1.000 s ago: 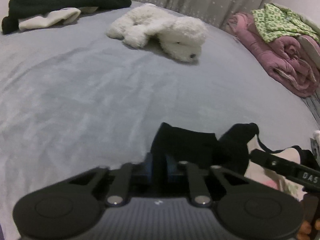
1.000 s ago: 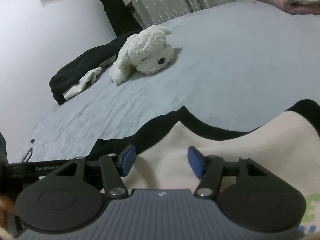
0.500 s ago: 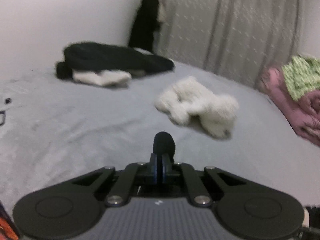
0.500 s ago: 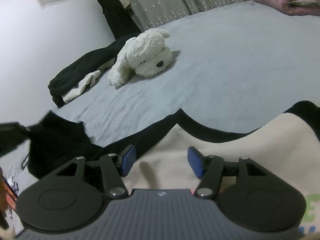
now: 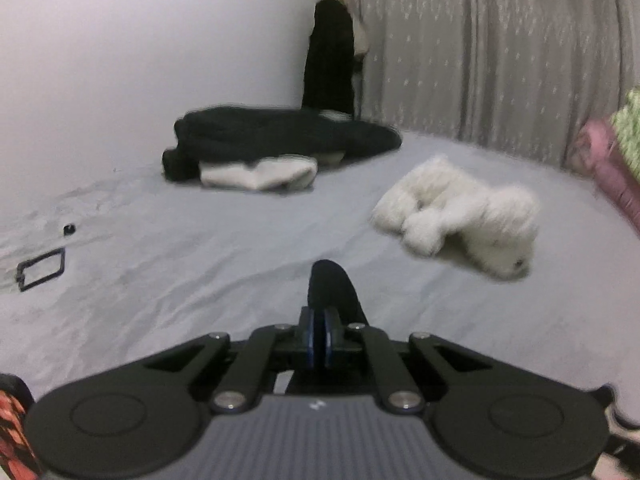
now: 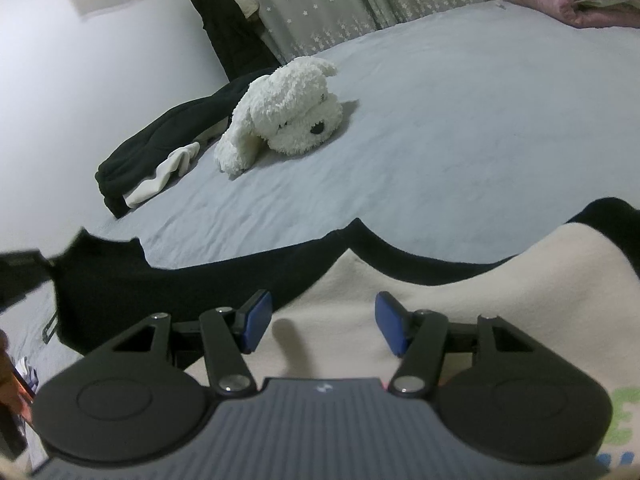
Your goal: Fold clothes
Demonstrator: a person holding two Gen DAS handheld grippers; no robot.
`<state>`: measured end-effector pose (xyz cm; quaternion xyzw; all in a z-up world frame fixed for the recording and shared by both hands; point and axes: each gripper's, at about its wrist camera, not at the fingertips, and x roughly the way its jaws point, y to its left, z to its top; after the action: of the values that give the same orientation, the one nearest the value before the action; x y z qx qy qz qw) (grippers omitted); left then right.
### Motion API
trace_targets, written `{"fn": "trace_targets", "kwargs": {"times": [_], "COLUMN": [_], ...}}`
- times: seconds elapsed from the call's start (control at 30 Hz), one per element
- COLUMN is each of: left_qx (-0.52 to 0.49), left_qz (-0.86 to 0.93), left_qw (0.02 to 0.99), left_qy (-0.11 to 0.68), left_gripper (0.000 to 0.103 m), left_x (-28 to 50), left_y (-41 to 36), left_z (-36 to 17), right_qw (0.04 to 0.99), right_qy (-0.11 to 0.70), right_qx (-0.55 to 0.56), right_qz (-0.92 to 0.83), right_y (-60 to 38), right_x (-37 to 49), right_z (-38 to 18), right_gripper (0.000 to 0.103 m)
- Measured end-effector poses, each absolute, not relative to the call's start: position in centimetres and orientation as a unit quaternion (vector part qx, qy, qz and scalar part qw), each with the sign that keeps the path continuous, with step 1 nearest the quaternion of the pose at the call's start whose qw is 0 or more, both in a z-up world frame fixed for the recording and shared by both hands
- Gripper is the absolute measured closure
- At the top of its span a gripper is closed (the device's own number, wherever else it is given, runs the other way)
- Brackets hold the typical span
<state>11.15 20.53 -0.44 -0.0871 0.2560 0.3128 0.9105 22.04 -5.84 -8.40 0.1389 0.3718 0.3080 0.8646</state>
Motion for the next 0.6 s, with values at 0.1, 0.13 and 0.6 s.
{"fn": "trace_targets", "kwargs": {"times": [0.1,0.13,0.6], "left_qx": [-0.105,-0.110,-0.163], "left_qz": [0.333,0.332,0.295], "left_qw": [0.901,0.900,0.891], "left_qy": [0.257,0.261,0.303], "left_gripper": [0.087,0.082,0.092], "left_x": [10.7,10.7,10.7], "left_y": [21.5,21.7,23.5], "left_z": [-1.2,-1.4,-5.4], "right_qw": [0.865,0.865,0.864], "right_qy": [0.372,0.372,0.373], "right_qx": [0.137,0.137,0.136], "right_qz": [0.308,0.308,0.309], "right_y": [-5.8,-5.8,-5.8], "right_x": [22.1,22.1,22.1], "right_z": [-8.4,-8.4,-8.6], "right_gripper": [0.041,0.041,0.041]}}
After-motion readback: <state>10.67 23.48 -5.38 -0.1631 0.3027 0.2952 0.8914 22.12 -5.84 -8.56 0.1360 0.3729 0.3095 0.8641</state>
